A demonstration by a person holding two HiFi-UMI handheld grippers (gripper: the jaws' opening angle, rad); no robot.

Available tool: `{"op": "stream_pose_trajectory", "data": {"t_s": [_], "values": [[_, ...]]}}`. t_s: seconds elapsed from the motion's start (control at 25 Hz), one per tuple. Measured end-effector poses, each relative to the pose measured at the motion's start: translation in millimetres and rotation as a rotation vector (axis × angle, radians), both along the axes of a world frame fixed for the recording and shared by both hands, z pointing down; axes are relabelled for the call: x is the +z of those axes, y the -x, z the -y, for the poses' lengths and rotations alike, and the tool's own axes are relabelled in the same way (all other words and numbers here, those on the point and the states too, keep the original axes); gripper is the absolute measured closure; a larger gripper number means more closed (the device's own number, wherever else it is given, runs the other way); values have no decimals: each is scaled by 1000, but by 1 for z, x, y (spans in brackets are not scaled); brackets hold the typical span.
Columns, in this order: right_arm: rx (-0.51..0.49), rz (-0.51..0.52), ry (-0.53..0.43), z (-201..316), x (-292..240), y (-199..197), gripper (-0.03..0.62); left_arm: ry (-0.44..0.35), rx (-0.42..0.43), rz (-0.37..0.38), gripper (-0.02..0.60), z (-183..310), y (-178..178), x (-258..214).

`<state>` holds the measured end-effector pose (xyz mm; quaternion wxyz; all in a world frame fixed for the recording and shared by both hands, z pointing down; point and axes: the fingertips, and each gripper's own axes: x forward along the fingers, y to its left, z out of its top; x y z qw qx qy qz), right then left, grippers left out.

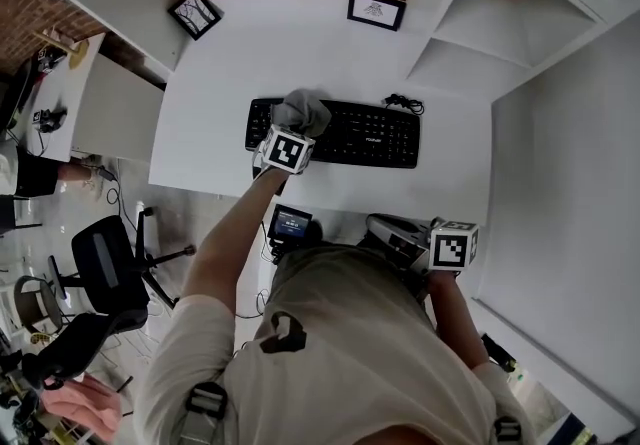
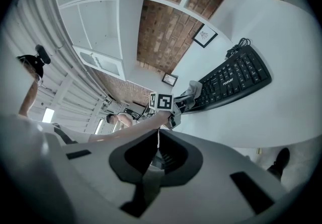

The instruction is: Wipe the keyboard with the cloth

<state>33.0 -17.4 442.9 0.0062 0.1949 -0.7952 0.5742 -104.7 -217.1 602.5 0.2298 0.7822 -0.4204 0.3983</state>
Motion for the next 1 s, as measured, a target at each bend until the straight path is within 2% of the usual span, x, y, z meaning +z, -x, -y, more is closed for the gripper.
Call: {"op": "stream_pose_trajectory", "data": {"t_s": [0.24,0.44,0.64,1.0], "values": [[-21,37,2,3,-6,-9,588,38,13,30,558,-8,-22,1],[-54,86,26,1,-6,-7,588,55,20,19,558,-9,-42,-2],[-77,119,20,1,-6,-9,588,39,35,80,558,-11,-48,-6],[-25,125,31,-1,-4,-49,588,66,58,24,558,-11,-101,-2]]}}
